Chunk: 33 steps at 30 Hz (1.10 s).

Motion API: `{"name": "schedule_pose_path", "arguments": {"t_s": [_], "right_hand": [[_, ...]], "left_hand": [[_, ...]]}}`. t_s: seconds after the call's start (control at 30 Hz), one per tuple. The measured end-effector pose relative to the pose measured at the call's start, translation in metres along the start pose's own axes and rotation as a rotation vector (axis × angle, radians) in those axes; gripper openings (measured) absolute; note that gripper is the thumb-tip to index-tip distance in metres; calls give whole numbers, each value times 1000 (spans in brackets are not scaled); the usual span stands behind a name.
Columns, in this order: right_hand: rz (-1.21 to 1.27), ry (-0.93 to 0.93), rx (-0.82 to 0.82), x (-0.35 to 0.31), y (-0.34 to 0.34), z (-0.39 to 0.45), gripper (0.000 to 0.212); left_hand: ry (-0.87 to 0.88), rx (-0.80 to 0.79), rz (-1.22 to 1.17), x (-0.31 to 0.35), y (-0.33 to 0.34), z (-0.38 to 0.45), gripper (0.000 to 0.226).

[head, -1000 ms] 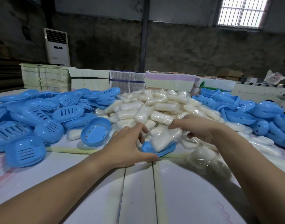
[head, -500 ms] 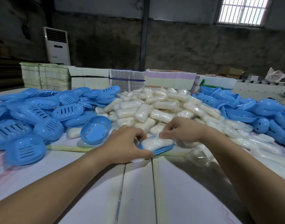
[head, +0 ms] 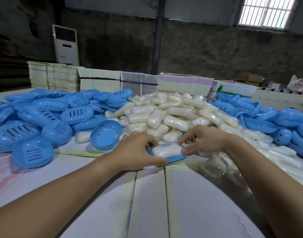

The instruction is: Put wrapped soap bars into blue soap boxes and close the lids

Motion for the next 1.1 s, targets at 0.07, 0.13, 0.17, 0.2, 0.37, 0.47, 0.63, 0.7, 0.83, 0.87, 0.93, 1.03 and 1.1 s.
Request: {"name": "schedule_pose_path", "arguments": {"t_s": [0.07, 0.13, 0.17, 0.2, 0.37, 0.47, 0.63, 0.7, 0.83, 0.87, 0.93, 1.03, 1.1], "right_hand": [[15, -7, -12, 1, 0, -1, 21], [85, -26, -33, 5, -2, -5, 19], [129, -33, -44, 7, -2, -7, 19], [147, -33, -46, 8, -3, -8, 18], [123, -45, -12, 2, 0, -4, 16], [122, -30, -1, 2, -1, -3, 18], [101, -68, -4, -3, 0, -4, 12], [94, -74, 9, -4, 1, -4, 12], [72, -67, 25, -4, 0, -4, 9], [57, -66, 30, -4, 0, -4, 8], [12, -69, 48, -5, -2, -5, 6], [-75, -99, 154, -13, -7, -7, 11], [-86, -153, 254, -26, -6, -6, 22]], "left_hand": [[-6, -5, -15, 0, -1, 0, 48], [-21, -36, -20, -4, -3, 1, 47], [-28, -58, -15, -6, -4, 1, 48], [-31, -81, -10, -8, -5, 2, 52], [-7, -125, -11, -16, -7, 5, 58], [33, -140, 72, -15, -8, 4, 61], [-48, 211, -30, -33, -48, -2, 40], [-224, 335, 105, -53, -66, -5, 29], [-408, 231, 216, -76, -70, -7, 19], [-416, 221, 217, -77, -68, -6, 19], [-390, 261, 215, -71, -68, -5, 19], [-185, 417, 50, -49, -71, -6, 18], [7, 457, -159, -26, -69, -10, 20]]}}
Point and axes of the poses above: each hand's wrist, its own z-axis towards the middle knuckle, its own y-axis out of the palm, x = y × z, the point moved 4 cm from there along z, towards the middle knuckle, and after that the axes turned 9 degrees about -x, right-handed, at the moved point
